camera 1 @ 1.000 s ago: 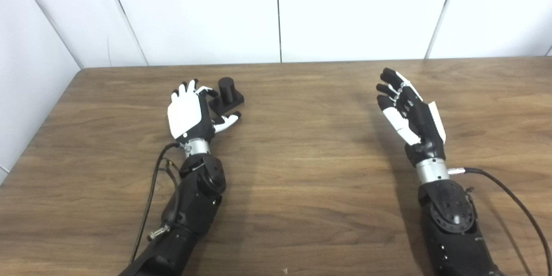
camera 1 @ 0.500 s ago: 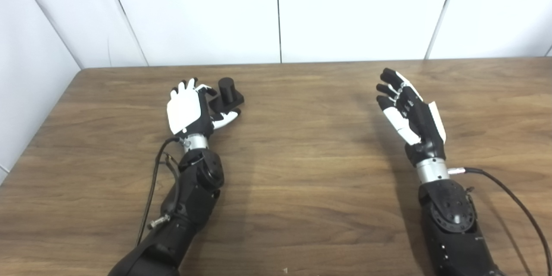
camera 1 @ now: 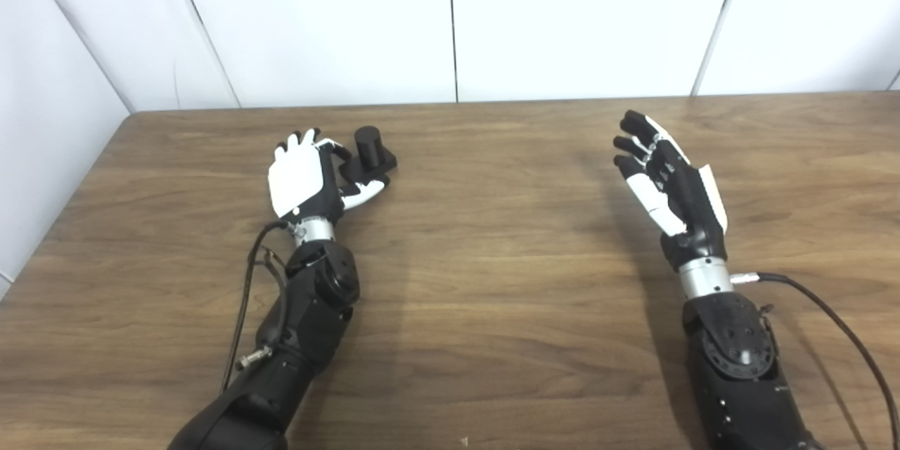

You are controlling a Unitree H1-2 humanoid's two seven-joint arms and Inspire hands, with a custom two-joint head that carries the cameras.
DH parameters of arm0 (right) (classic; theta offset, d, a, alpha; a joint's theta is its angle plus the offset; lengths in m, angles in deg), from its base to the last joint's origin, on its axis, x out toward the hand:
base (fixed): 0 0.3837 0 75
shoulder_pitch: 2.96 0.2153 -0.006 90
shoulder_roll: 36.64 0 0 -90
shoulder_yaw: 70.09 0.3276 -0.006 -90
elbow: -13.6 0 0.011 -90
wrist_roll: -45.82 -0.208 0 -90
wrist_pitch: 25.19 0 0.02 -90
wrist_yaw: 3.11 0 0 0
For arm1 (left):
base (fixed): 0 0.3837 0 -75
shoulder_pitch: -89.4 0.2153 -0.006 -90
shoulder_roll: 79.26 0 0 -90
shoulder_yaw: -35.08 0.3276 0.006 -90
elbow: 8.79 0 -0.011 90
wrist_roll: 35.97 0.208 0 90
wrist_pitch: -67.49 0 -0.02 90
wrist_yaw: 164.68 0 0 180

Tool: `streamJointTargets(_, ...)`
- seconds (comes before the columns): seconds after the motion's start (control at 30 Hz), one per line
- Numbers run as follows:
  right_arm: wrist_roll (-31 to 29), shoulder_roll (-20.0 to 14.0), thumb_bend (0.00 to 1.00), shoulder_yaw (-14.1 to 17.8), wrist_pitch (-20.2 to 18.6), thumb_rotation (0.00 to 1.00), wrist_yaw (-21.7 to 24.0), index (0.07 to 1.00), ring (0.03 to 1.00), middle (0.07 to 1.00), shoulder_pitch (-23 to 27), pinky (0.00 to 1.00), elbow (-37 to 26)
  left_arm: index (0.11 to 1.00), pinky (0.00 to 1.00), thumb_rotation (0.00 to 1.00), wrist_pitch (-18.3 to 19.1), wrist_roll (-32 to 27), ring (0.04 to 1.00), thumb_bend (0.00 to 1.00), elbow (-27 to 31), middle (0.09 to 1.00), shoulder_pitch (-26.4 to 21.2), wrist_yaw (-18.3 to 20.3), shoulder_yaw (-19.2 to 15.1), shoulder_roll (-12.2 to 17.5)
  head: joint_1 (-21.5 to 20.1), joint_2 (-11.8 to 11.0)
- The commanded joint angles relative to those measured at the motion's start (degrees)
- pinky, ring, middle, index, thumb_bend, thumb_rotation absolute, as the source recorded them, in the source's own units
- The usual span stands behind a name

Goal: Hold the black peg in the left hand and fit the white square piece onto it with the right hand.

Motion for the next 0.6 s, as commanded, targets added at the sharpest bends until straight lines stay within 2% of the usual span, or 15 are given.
streamJointTargets(0.0,-0.1,-0.7,0.63,0.6,-0.2,0.66,-0.1,0.859,0.828,0.871,-4.3,0.77,1.8,0.490,1.00,0.09,1.4,0.0,0.962,0.53,-1.6,0.888,0.0,0.3,-0.3,1.9,0.1,0.0)
streamJointTargets(0.57,-0.4,-0.6,0.64,1.0,-0.8,0.67,-0.2,0.858,0.829,0.871,-4.6,0.78,1.1,0.485,1.00,0.08,0.3,-1.1,0.946,0.52,-1.7,0.871,0.7,1.3,0.4,1.8,-0.4,0.4)
